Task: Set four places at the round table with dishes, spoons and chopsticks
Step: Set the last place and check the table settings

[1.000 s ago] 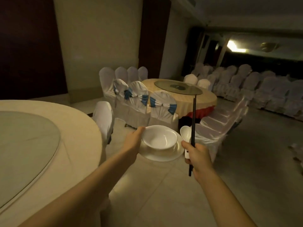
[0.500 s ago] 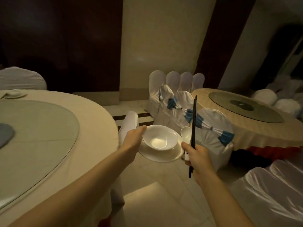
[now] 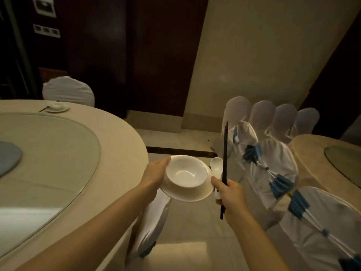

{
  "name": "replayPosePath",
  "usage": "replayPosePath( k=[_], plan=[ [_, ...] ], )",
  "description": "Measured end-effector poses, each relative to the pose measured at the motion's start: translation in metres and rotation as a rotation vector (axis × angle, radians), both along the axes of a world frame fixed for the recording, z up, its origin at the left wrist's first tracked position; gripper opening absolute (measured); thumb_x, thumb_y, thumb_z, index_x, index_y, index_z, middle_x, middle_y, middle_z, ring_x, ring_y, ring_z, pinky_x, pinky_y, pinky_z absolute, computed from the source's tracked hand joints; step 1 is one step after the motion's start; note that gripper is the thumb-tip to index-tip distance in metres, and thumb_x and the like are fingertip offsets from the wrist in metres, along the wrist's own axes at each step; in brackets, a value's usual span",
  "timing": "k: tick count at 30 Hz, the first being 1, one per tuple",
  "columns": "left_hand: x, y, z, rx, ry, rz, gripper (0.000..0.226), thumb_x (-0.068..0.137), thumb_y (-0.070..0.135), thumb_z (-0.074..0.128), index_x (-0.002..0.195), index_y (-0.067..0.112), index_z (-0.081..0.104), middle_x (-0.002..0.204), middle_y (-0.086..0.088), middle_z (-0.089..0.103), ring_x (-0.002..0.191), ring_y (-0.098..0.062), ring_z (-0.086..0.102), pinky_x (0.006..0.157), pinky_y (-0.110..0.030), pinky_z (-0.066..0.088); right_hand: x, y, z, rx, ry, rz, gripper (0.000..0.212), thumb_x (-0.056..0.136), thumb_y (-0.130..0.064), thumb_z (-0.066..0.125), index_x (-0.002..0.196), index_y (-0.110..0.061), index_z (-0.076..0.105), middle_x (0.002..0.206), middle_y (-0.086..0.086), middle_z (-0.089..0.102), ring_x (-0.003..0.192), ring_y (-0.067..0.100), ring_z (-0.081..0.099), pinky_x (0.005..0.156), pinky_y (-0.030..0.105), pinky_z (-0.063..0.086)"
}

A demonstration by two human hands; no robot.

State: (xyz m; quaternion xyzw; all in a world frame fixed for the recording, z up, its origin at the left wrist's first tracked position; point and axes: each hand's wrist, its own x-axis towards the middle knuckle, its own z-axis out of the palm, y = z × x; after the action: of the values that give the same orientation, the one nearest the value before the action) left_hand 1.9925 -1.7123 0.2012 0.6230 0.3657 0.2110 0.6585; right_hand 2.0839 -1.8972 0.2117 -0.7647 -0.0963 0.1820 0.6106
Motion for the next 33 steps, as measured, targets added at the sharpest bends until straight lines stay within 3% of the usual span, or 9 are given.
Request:
replayPosePath(
  k=[3,6,12,16,21,24,26,30,33],
  plan=[
    [0.043,0.028,-0.009,-0.006,0.003,0.140,0.036,0.098,0.045,0.050,0.113,0.017,0.068,0.104,-0.009,0.067,0.096,-0.028,0.063,0.090,-0.044,0.051,0.063,0.041,-0.008,-0.018,-0.004,0.112,0.016,0.095,-0.027,0.066,0.094,-0.012,0.072,0.094,0.010,0.070,0.086,0.025,0.061,0.069,0.033,0.050],
    [0.078,0.054,-0.023,-0.039,-0.002,0.295,0.035,0.097,0.044,0.051,0.110,0.015,0.066,0.103,-0.010,0.066,0.097,-0.030,0.062,0.090,-0.045,0.050,0.119,0.085,-0.019,-0.044,-0.006,0.253,0.019,0.095,-0.028,0.067,0.091,-0.010,0.071,0.085,0.006,0.067,0.076,0.020,0.059,0.063,0.028,0.045],
    [0.108,0.087,-0.047,-0.107,-0.038,0.642,0.029,0.093,0.047,0.056,0.098,0.020,0.068,0.105,-0.011,0.067,0.095,-0.031,0.063,0.086,-0.043,0.048,0.196,0.173,-0.031,-0.105,0.056,0.586,0.012,0.093,-0.030,0.068,0.093,-0.018,0.069,0.095,0.006,0.070,0.088,0.023,0.064,0.070,0.030,0.048],
    [0.108,0.099,-0.061,-0.150,-0.019,0.860,0.034,0.089,0.049,0.058,0.102,0.020,0.070,0.108,-0.008,0.069,0.102,-0.032,0.064,0.093,-0.044,0.049,0.216,0.222,-0.042,-0.151,0.051,0.813,0.018,0.094,-0.028,0.068,0.092,-0.012,0.073,0.091,0.009,0.072,0.079,0.021,0.066,0.062,0.029,0.047],
    [0.098,0.116,-0.084,-0.146,0.043,1.054,0.063,0.066,0.069,0.055,0.103,0.021,0.072,0.108,-0.003,0.072,0.103,-0.027,0.066,0.100,-0.046,0.049,0.220,0.287,-0.077,-0.212,0.040,1.018,0.026,0.090,-0.030,0.071,0.094,-0.005,0.073,0.086,0.010,0.069,0.074,0.021,0.061,0.063,0.032,0.048],
    [0.091,0.130,-0.106,-0.160,0.080,1.153,0.063,0.072,0.067,0.054,0.105,0.015,0.069,0.109,-0.003,0.070,0.103,-0.025,0.064,0.098,-0.044,0.048,0.215,0.324,-0.099,-0.209,0.027,1.123,0.035,0.089,-0.024,0.070,0.097,0.009,0.068,0.077,0.012,0.059,0.069,0.024,0.052,0.063,0.035,0.044],
    [0.086,0.142,-0.125,-0.148,0.096,1.214,0.056,0.081,0.062,0.055,0.107,0.013,0.066,0.109,-0.003,0.068,0.103,-0.024,0.063,0.095,-0.041,0.047,0.211,0.348,-0.114,-0.222,0.017,1.191,0.035,0.089,-0.022,0.069,0.094,0.012,0.066,0.072,0.012,0.056,0.068,0.026,0.047,0.063,0.037,0.042],
    [0.078,0.167,-0.170,-0.161,0.164,1.316,0.044,0.094,0.052,0.053,0.101,0.010,0.063,0.097,-0.001,0.064,0.086,-0.020,0.056,0.072,-0.034,0.041,0.204,0.395,-0.150,-0.284,0.027,1.306,0.029,0.089,-0.023,0.069,0.086,0.005,0.067,0.066,0.011,0.051,0.066,0.025,0.040,0.062,0.037,0.036],
    [0.076,0.183,-0.197,-0.173,0.222,1.347,0.044,0.096,0.051,0.051,0.097,0.008,0.061,0.090,0.000,0.061,0.081,-0.019,0.054,0.068,-0.033,0.039,0.201,0.428,-0.179,-0.311,0.007,1.363,0.026,0.088,-0.024,0.070,0.076,-0.001,0.063,0.059,0.009,0.050,0.058,0.021,0.039,0.055,0.032,0.034]
  ],
)
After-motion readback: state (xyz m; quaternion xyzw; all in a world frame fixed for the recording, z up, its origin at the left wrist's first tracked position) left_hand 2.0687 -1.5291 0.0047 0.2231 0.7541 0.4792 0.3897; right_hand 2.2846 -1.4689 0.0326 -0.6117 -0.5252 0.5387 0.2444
